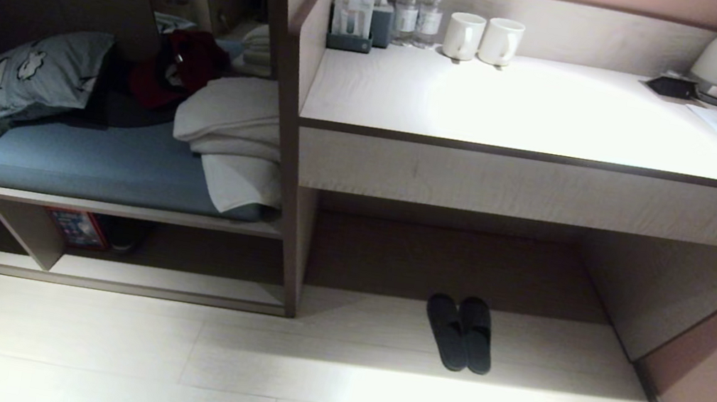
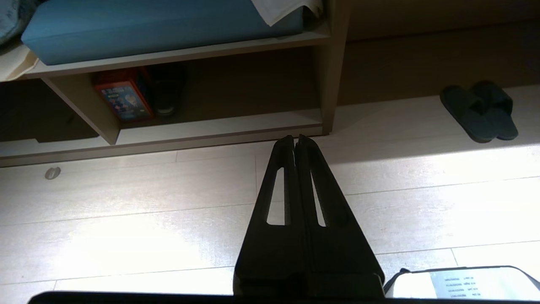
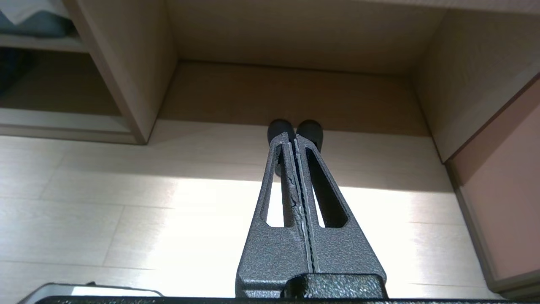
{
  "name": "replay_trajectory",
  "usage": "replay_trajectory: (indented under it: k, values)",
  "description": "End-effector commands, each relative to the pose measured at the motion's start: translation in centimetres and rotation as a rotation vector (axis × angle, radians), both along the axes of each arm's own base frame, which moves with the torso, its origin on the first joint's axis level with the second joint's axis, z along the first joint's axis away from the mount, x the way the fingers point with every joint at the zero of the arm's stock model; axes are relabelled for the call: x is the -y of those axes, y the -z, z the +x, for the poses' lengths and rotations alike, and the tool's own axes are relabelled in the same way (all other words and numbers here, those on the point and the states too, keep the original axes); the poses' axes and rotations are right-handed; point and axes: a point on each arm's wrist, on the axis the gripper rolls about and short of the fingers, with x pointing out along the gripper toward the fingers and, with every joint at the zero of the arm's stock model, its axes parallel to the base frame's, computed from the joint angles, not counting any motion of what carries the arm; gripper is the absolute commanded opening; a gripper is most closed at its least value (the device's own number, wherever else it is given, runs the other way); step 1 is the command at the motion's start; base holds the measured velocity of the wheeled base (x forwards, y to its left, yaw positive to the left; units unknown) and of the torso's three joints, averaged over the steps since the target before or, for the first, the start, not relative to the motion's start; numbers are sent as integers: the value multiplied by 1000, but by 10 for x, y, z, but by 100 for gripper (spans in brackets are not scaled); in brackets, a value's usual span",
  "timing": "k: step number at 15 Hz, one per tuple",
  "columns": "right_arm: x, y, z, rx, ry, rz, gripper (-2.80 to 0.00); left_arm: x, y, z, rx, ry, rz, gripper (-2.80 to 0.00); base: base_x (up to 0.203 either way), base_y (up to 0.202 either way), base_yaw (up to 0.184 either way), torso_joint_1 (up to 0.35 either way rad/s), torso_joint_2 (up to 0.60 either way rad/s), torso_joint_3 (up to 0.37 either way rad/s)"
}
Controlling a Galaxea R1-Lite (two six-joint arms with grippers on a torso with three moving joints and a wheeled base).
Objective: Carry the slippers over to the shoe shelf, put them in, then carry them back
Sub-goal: Pick up the slippers on the floor
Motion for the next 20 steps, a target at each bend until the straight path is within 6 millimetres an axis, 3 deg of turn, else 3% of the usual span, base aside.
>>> replay_trajectory:
  k: [1, 15, 20]
  values:
    - [0, 0, 0, -1, -1, 0, -280, 0, 0, 0, 0, 0, 0, -280, 0, 0, 0, -188, 467, 276]
    - [0, 0, 0, -1, -1, -2, -280, 0, 0, 0, 0, 0, 0, -280, 0, 0, 0, -143, 468, 314]
    - [0, 0, 0, -1, 0, 0, -280, 0, 0, 0, 0, 0, 0, -280, 0, 0, 0, -17, 123, 98]
